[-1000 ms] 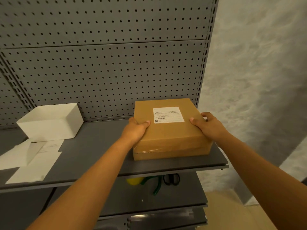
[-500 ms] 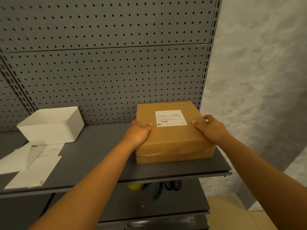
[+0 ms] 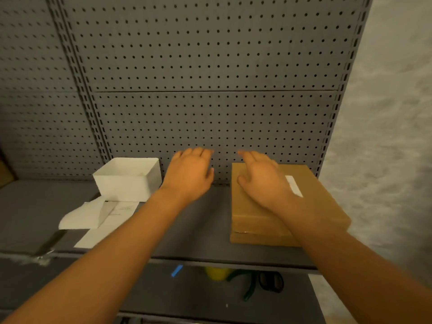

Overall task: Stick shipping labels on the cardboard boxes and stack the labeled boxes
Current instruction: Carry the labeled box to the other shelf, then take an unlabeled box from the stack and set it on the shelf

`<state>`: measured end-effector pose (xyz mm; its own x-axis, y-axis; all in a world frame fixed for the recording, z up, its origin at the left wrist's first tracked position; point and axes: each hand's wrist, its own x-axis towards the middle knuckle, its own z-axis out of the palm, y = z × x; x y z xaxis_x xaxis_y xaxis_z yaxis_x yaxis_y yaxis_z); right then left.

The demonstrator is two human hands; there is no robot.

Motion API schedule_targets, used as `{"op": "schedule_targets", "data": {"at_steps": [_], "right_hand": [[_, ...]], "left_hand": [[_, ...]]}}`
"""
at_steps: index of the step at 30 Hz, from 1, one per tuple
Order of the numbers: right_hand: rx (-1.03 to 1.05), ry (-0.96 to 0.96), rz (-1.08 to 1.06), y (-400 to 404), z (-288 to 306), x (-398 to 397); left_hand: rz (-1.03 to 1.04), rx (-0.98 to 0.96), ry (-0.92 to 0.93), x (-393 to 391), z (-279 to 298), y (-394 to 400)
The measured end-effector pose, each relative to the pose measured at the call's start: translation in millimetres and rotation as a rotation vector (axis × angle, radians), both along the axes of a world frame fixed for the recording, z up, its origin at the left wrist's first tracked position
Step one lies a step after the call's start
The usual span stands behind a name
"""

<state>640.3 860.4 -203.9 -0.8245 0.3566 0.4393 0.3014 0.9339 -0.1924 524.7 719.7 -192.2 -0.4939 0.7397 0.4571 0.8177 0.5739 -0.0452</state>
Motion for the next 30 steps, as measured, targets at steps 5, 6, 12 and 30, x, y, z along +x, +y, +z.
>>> {"op": "schedule_targets", "data": {"at_steps": [5, 6, 12, 30], "right_hand": [[0.122, -0.018, 0.042, -45, 11, -38], [0.14, -0.026, 0.052, -54, 13, -45], [0.178, -0.021, 0.088, -119, 20, -99], [0.184, -0.018, 0.152, -303, 35, -274]], "left_hand": [[0.09, -0.068, 0.114, -31, 6, -57], [0.102, -0.074, 0.126, -38, 7, -69], [0.156, -0.069, 0.141, -92, 10, -142], [0.224, -0.064, 0.181, -257, 30, -341]]}}
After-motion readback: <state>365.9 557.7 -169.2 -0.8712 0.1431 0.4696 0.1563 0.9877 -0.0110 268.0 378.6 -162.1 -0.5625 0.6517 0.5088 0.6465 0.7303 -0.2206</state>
